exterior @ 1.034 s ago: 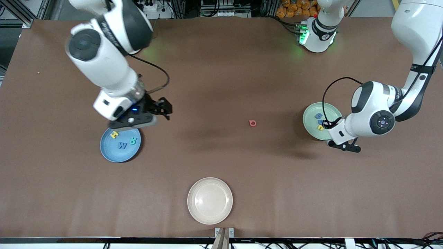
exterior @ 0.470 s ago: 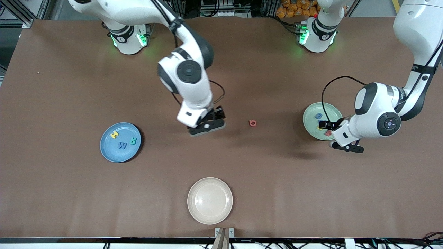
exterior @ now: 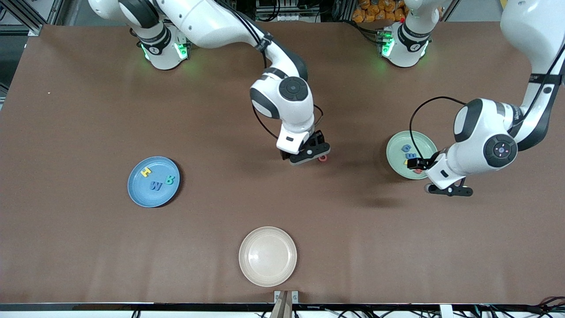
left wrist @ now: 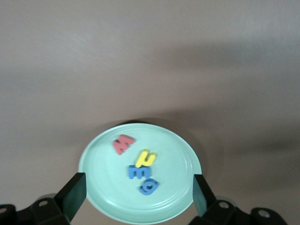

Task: Sort uppercase to blue plate, lowercase to green plate
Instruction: 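Lower the right gripper and grasp the pink uppercase Q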

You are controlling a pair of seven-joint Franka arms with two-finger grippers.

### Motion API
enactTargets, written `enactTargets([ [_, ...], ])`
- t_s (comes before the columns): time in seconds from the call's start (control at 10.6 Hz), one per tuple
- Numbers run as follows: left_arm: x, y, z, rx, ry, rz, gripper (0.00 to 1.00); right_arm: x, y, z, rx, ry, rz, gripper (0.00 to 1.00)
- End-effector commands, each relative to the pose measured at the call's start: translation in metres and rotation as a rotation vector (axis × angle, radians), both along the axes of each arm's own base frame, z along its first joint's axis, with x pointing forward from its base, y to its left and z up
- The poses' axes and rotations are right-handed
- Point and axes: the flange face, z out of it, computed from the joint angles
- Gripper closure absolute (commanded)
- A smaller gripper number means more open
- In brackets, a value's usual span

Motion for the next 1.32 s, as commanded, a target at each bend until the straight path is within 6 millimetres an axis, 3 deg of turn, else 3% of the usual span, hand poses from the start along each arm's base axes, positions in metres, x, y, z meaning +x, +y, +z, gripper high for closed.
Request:
enactTargets([
  [0.0,-0.006,0.011,0.077,0.031,-0.035,0.067,0.0,0.002,0.025,-0.016,0.015,-0.055,-0.003,0.07],
  [0.19,0.003,0.017,0.138,0.053,-0.043,0.094,0.0,-0.015,0.044,-0.036,0.048,-0.076,0.031,0.09],
  [0.47,-0.003,0.046,0.195,0.077,-0.103,0.052,0.0,-0.029,0.058,-0.057,0.035,-0.094,0.072,0.13],
  [0.66,-0.013,0.059,0.217,0.085,-0.118,0.048,0.0,-0.037,0.064,-0.073,0.028,-0.116,0.092,0.13],
  [0.94,-0.026,0.063,0.248,0.09,-0.167,0.059,0.0,-0.04,0.066,-0.08,0.031,-0.117,0.099,0.15],
  [1.22,-0.031,0.053,0.251,0.091,-0.145,0.042,0.0,-0.045,0.069,-0.093,0.029,-0.116,0.105,0.17],
])
